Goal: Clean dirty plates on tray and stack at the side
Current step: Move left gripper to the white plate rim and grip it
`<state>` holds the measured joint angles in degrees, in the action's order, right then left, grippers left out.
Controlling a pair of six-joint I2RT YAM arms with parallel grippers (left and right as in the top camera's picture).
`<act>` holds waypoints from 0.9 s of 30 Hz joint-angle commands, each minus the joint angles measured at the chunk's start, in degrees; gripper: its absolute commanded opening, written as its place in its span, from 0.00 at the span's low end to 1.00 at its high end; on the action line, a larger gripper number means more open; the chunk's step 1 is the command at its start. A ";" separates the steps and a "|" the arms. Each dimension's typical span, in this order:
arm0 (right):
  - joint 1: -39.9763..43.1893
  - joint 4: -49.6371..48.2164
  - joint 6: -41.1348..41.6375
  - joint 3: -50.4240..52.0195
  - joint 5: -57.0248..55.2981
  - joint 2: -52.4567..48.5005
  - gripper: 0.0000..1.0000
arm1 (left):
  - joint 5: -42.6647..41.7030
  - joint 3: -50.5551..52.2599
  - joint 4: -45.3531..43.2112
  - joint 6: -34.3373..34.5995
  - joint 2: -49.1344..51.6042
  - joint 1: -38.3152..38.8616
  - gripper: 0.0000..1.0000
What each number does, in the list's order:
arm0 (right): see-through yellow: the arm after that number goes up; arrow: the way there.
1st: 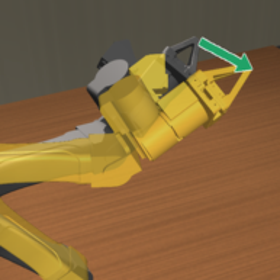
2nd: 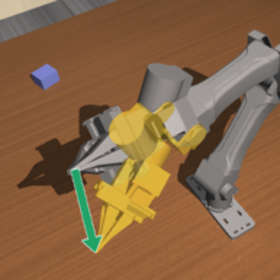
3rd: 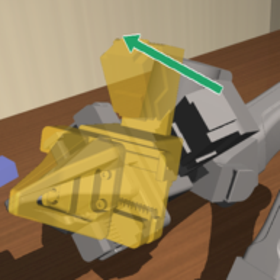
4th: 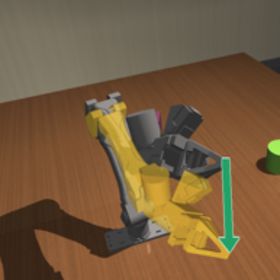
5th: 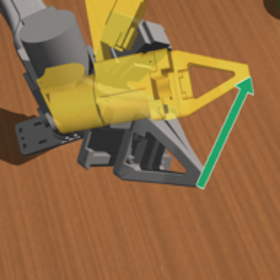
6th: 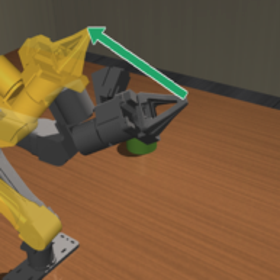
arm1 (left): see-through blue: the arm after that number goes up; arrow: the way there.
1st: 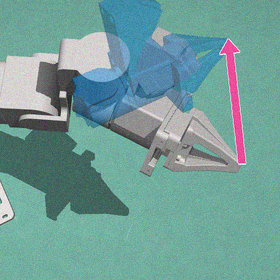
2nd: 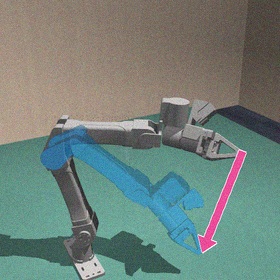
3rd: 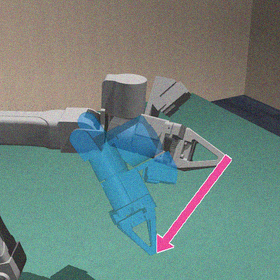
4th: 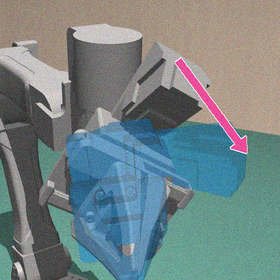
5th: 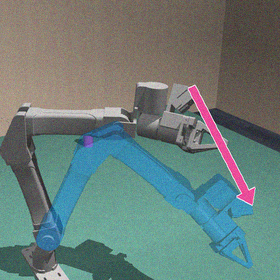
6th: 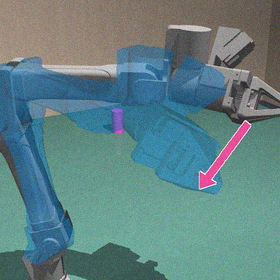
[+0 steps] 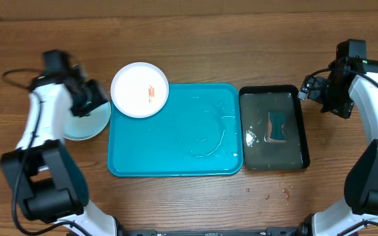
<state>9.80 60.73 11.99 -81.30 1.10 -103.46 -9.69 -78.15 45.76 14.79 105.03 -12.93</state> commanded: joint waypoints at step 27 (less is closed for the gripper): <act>0.24 -0.22 0.46 -0.04 0.09 0.44 1.00 | 14.73 -1.05 -13.38 -3.10 6.29 8.35 0.38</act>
<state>9.82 60.71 12.03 -81.30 1.10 -103.46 3.73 -78.15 33.36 13.06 109.06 -4.16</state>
